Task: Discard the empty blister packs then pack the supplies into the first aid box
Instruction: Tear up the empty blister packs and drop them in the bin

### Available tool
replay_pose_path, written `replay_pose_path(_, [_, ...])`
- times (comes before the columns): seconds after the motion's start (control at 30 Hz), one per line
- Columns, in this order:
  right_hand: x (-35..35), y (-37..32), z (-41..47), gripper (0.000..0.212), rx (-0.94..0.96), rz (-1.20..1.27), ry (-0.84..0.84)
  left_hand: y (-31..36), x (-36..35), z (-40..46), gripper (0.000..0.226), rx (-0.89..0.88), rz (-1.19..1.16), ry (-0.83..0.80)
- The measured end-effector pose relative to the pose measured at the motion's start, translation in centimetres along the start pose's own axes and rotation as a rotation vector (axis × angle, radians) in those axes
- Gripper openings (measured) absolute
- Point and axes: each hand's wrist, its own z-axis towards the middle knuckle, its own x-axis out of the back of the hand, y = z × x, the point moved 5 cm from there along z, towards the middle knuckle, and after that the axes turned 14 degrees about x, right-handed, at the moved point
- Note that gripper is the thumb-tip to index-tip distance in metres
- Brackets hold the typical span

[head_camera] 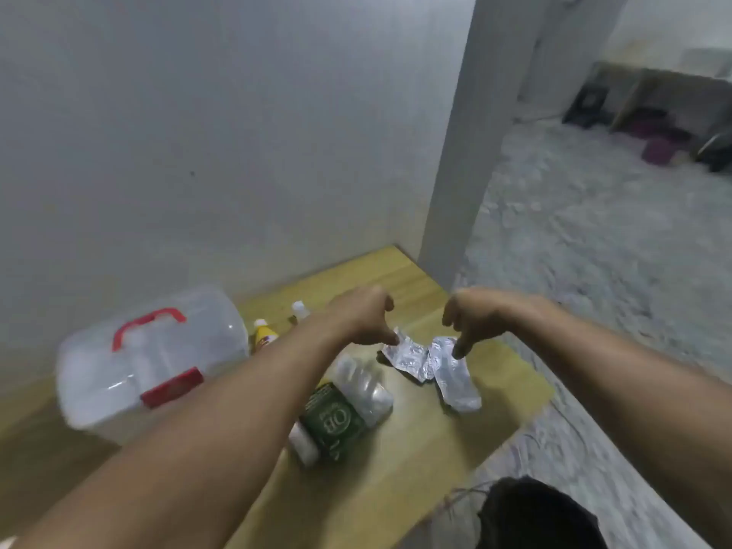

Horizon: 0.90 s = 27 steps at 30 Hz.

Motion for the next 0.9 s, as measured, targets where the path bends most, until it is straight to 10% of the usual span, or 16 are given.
replay_pose_path(0.2, [-7.2, 3.9, 1.1, 0.061, -0.305, 0.185, 0.06, 1.0, -6.1, 3.0, 0.023, 0.094, 0.023, 0.087])
replay_pose_path(0.63, [-11.4, 4.8, -0.7, 0.031, -0.358, 0.247, 0.308, 2.0, -8.9, 3.4, 0.036, 0.161, -0.16, 0.174])
replay_pose_path(0.9, [-12.9, 8.2, -6.9, 0.018, -0.275, 0.862, 0.542, 5.7, -9.1, 0.9, 0.01, 0.158, -0.331, 0.037])
